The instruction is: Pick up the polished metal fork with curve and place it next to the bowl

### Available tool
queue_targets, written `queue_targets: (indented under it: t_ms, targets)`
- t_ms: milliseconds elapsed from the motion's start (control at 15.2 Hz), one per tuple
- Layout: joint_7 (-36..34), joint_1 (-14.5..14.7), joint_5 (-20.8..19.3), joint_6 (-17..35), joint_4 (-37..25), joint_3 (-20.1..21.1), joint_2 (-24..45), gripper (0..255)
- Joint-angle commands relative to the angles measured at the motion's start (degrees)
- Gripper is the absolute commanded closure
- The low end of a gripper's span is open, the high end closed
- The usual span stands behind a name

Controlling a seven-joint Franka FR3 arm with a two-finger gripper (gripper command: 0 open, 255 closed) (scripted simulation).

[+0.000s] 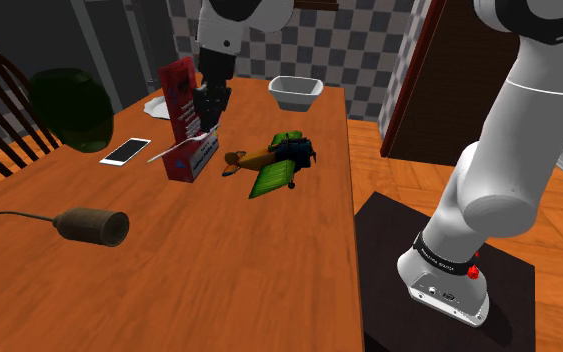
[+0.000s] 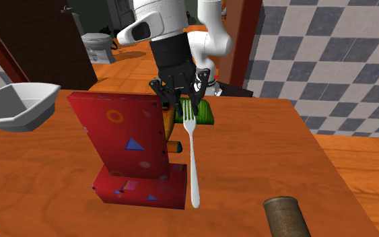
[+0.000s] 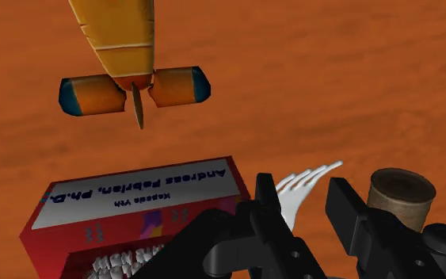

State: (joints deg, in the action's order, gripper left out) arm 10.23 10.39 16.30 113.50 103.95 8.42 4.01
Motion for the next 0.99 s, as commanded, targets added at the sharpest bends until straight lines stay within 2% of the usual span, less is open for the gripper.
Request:
queue_targets:
  t_ms: [0, 594, 660, 726, 924]
  targets:
    - [3.08, -1.53, 0.69, -0.37, 2.39, -1.25, -1.96, 255]
    - [15.01, -7.66, 1.46, -3.92, 6.03, -7.31, -5.65, 255]
    - [13.92, -7.03, 1.51, -2.79, 6.27, -6.66, -5.12, 255]
    - [13.92, -7.02, 1.51, -2.79, 6.27, -6.67, -5.12, 0]
    - [11.47, -4.67, -2.49, 1.52, 8.72, -4.18, -4.32, 0]
